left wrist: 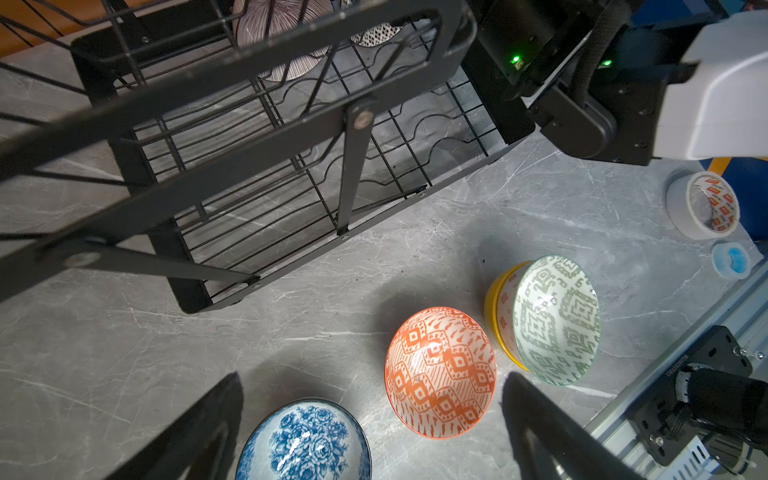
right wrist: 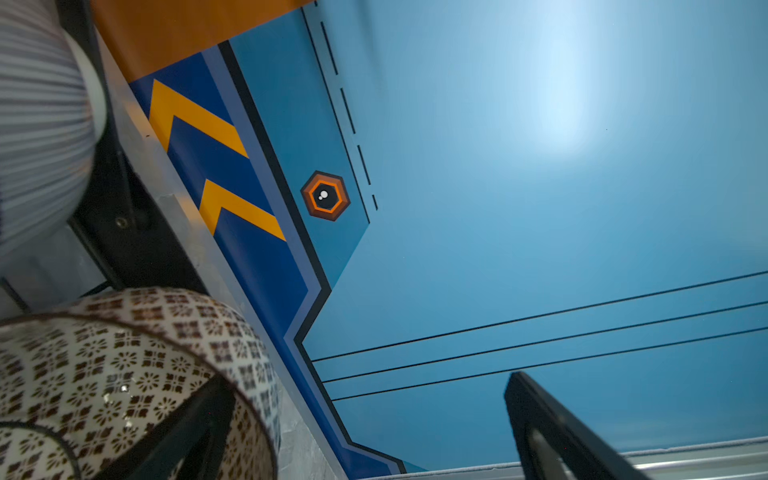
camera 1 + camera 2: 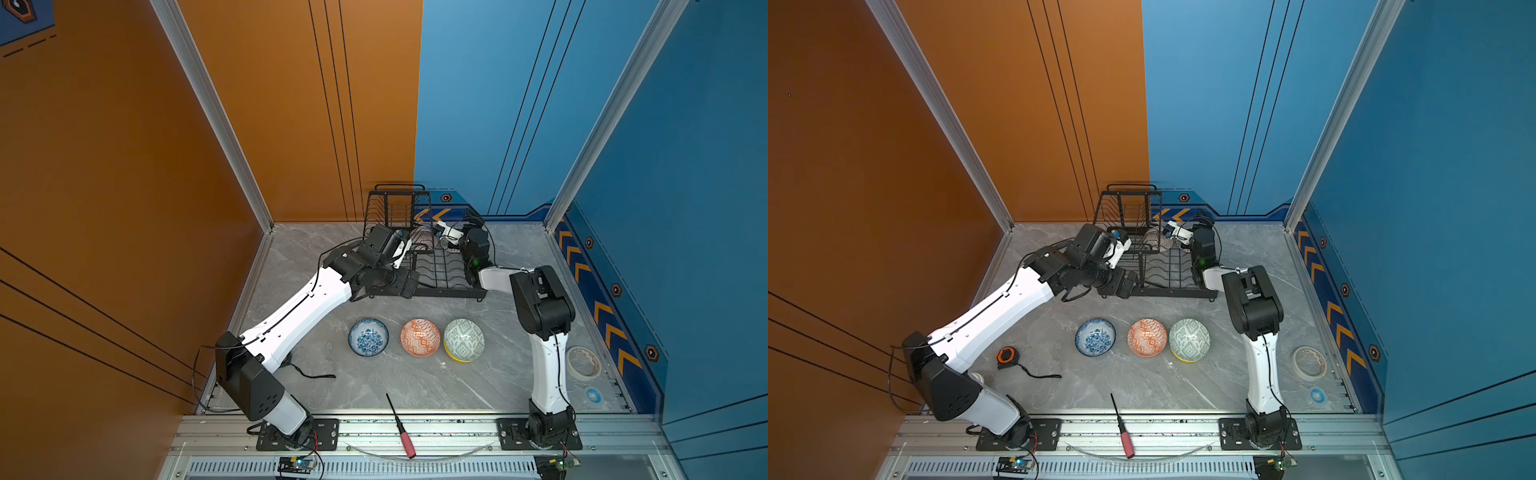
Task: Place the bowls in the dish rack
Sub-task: 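Open the right gripper and raise it away from the bowl in the rack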
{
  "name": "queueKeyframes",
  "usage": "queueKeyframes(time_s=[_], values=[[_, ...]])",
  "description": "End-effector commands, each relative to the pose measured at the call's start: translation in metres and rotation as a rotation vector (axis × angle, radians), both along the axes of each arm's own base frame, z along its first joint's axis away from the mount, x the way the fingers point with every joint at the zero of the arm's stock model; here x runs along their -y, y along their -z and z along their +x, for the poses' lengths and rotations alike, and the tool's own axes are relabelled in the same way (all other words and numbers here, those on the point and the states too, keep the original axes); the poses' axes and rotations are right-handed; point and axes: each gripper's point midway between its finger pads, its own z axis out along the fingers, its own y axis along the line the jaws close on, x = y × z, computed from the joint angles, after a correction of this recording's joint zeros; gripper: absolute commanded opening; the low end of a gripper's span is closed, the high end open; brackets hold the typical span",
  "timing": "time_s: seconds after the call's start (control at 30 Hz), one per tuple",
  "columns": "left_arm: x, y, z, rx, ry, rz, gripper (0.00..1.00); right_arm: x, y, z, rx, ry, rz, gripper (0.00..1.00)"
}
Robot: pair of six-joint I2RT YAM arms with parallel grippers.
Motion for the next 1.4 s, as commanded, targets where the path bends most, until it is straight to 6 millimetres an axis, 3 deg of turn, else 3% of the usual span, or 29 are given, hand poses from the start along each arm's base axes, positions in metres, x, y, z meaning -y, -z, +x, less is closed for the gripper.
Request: queueKeyframes(time_s=[0.0,0.03,0.13,0.5,0.77,0.87,0.97,1.07,1.37], values=[[-0.005,-0.001,-0.003,-0.004,-0.02,0.007,0.98,0.007,-0.011,-0.013,-0.017,0.03,0.061,1.0],[-0.005,-0.002,-0.004,-0.001,-0.024,0.007,0.98,0.008,-0.024,-0.019,-0.006,0.036,0.075,1.0],[-0.008,-0.006,-0.004,0.009,-0.038,0.005,0.98,0.01,-0.036,-0.039,-0.055,0.055,0.144,1.0],[-0.026,-0.009,-0.012,0.046,-0.062,0.034,0.98,0.022,-0.055,-0.134,-0.337,0.227,0.476,1.0],[-0.033,-0.007,-0.01,0.053,-0.102,0.048,0.98,0.006,-0.061,-0.2,-0.627,0.321,0.76,1.0],[-0.034,-0.007,-0.009,0.052,-0.118,0.049,0.98,0.012,-0.061,-0.219,-0.714,0.376,0.775,1.0],[-0.034,-0.006,-0.012,0.049,-0.123,0.046,0.98,0.021,-0.059,-0.236,-0.8,0.434,0.762,1.0],[-0.032,-0.003,-0.019,0.04,-0.12,0.042,0.98,0.018,-0.055,-0.249,-0.88,0.439,0.787,1.0],[-0.021,0.009,-0.051,-0.008,-0.074,0.019,0.98,0.014,-0.05,-0.26,-0.929,0.454,0.842,1.0]])
